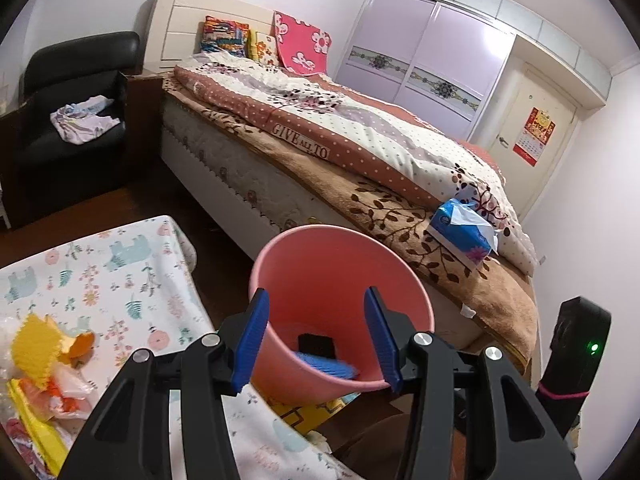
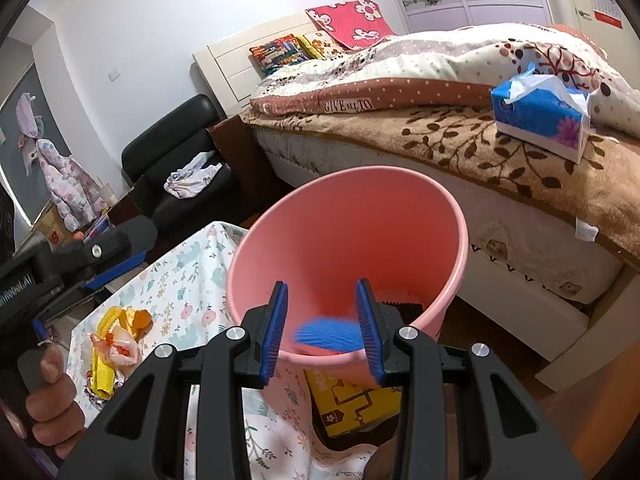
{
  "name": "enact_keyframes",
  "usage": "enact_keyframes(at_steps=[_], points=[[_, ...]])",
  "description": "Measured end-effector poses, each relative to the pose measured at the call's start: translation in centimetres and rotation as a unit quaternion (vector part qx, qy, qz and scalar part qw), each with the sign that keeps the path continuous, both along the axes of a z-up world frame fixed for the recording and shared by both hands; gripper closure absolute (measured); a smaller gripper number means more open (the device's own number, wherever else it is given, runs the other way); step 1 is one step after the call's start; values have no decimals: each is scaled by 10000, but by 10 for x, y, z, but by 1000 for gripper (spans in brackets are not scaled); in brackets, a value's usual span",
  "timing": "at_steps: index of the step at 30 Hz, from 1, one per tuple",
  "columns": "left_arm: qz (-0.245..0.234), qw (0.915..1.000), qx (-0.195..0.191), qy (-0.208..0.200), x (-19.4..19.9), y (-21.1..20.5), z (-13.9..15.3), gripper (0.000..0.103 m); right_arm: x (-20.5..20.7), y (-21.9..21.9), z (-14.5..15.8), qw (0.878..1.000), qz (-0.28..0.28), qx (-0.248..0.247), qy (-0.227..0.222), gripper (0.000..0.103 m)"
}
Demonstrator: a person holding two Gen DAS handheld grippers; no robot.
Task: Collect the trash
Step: 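Open the left gripper to drop the blue net while the right drops the wrapper, then return to the table and grasp the crumpled red-white wrapper with the left gripper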
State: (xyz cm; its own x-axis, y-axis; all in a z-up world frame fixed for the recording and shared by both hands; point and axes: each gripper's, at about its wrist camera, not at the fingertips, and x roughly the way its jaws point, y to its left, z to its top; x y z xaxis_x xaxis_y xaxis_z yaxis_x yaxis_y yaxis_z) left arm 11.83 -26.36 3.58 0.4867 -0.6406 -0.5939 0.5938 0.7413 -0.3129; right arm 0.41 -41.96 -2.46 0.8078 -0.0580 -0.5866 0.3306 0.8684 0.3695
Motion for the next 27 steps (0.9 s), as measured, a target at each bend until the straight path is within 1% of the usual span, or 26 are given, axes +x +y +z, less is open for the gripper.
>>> enact_keyframes(at_steps=[7, 13, 18, 21, 24, 27], points=[[375, 9989, 255, -150, -12, 28, 2, 55, -1, 25, 11, 9995, 313, -28, -87, 67], [648, 9963, 458, -319, -28, 59, -1, 55, 2, 63, 14, 9971, 743, -191, -33, 67], [799, 9952, 518, -211, -40, 89, -8, 55, 2, 96, 14, 9940, 1054, -297, 57, 67], [959, 9927, 665, -297, -50, 109, -10, 55, 2, 115, 12, 9917, 1246, -272, 145, 67], [1177, 9896, 698, -451, -61, 128, -11, 55, 1, 133, 9, 9889, 1446, -247, 232, 67], [1380, 9866, 754, -425, -67, 148, -14, 55, 1, 152, 10, 9845, 1698, -335, 263, 67]])
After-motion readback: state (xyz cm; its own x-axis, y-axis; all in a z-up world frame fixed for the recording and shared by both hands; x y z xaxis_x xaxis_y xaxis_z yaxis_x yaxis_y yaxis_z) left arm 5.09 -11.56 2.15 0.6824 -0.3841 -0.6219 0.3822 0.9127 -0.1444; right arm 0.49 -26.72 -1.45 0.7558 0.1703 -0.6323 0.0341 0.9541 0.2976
